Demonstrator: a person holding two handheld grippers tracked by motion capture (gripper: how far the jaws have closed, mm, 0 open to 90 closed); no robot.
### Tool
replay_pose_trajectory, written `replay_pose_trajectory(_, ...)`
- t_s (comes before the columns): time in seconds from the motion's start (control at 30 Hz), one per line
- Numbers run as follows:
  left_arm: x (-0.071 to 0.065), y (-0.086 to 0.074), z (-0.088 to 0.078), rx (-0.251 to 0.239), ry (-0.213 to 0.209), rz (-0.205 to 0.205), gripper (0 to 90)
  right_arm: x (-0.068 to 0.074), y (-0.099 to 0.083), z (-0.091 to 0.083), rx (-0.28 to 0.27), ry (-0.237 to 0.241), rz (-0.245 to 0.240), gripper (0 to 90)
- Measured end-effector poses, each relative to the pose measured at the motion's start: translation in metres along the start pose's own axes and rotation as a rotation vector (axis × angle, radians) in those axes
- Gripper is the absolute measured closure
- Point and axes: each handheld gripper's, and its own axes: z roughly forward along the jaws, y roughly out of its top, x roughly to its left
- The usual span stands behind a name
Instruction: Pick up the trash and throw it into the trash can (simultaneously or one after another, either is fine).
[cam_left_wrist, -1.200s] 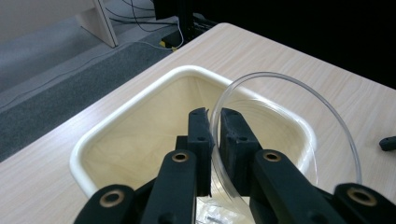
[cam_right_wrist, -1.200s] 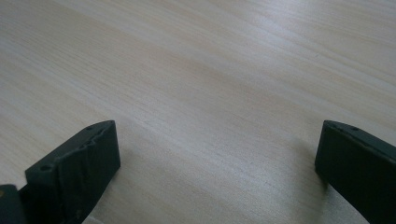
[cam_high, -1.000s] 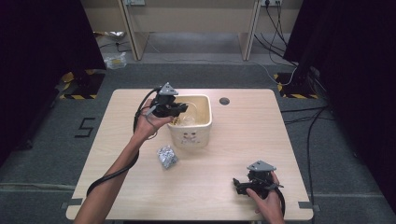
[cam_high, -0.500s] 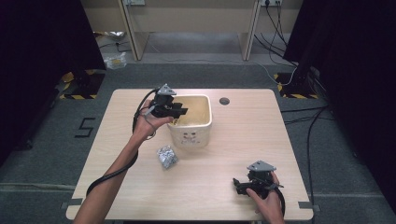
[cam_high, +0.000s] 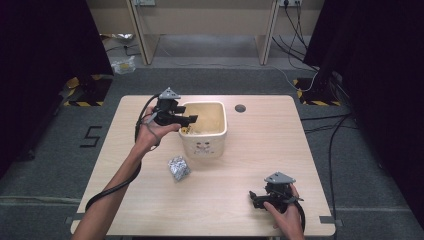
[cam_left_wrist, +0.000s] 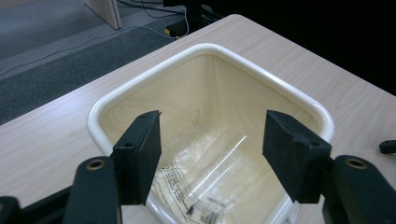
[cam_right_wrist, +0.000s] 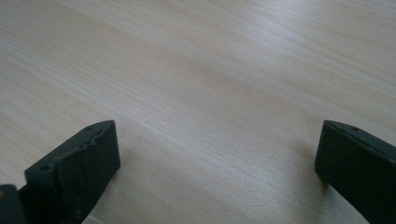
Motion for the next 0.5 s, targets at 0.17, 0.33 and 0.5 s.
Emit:
replay_pose_trajectory(0.17, 0.002, -0.002, -0.012, -0.019, -0.001, -0.015, 29.7, 0.000, 0.000, 0.000, 0.000, 0.000, -0.003, 0.3)
replay_pose_trajectory(0.33, 0.004, -0.009, -0.030, -0.040, -0.014, -0.038, 22.1, 0.000, 0.000, 0.000, 0.000, -0.001, -0.003, 0.2)
replay_pose_trajectory(0.5, 0.006, -0.019, -0.045, -0.055, -0.027, -0.044, 19.8, 0.000, 0.000, 0.000, 0.000, -0.001, -0.003, 0.2)
